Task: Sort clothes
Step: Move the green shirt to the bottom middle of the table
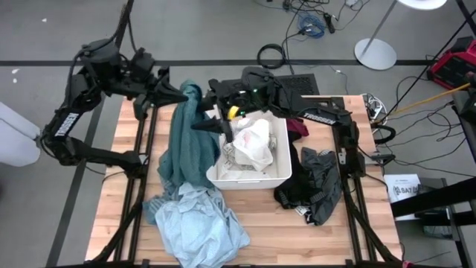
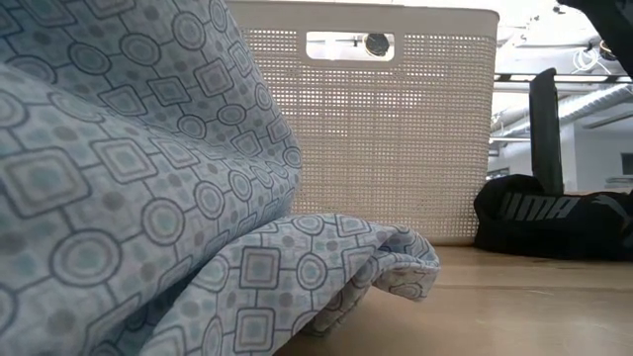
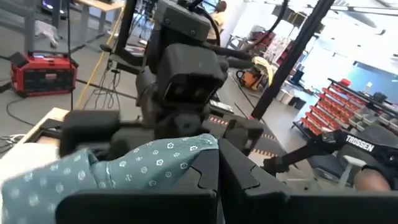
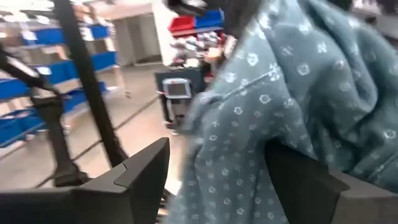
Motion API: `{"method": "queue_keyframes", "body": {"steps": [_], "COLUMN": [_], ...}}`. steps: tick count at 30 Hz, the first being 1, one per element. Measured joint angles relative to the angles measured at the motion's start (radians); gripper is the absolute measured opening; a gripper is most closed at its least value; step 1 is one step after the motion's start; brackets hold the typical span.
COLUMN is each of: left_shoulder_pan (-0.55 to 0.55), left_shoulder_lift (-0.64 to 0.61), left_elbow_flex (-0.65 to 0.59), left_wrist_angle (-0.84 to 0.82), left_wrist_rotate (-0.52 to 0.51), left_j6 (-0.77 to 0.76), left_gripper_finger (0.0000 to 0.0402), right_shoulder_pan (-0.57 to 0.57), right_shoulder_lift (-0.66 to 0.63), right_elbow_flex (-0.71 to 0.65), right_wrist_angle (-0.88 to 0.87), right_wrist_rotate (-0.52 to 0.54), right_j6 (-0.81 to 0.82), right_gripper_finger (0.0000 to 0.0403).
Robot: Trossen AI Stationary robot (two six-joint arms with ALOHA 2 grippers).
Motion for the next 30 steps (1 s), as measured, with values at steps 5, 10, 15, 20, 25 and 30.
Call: {"method": "queue_keyframes", "body": {"steps": [5, 10, 15, 20, 25, 30], "left_shoulder_pan": [-0.019, -0.020, -0.020, -0.019, -0.019, -0.019], "left_shoulder_lift": [0.014, 0.015, 0.010, 0.010, 0.000, -0.054], "left_elbow_flex": [0.000, 0.000, 0.001, 0.001, 0.002, 0.000], "left_wrist_angle": [0.008, -0.002, -0.114, -0.386, -0.497, -0.491], "left_wrist_rotate": [0.001, 0.054, 0.100, 0.083, 0.083, 0.106], "left_j6": [0.000, -0.017, -0.025, 0.011, 0.084, 0.159], "left_gripper_finger": [0.0000, 0.0012, 0.0048, 0.0102, 0.0151, 0.0161], "right_shoulder_pan": [0.010, 0.013, 0.013, 0.008, 0.008, 0.006], "right_shoulder_lift": [0.035, 0.041, 0.040, 0.035, 0.020, -0.015], "right_elbow_flex": [0.000, 0.000, 0.000, -0.002, -0.002, 0.004], "right_wrist_angle": [0.007, 0.005, 0.001, -0.018, -0.007, 0.037], "right_wrist_rotate": [0.078, 0.073, 0.047, 0.041, 0.041, -0.034], "right_j6": [0.014, 0.023, -0.016, 0.004, 0.008, 0.087], "right_gripper_finger": [0.0242, 0.0117, 0.0015, 0.0004, 0.0002, 0.0001]}}
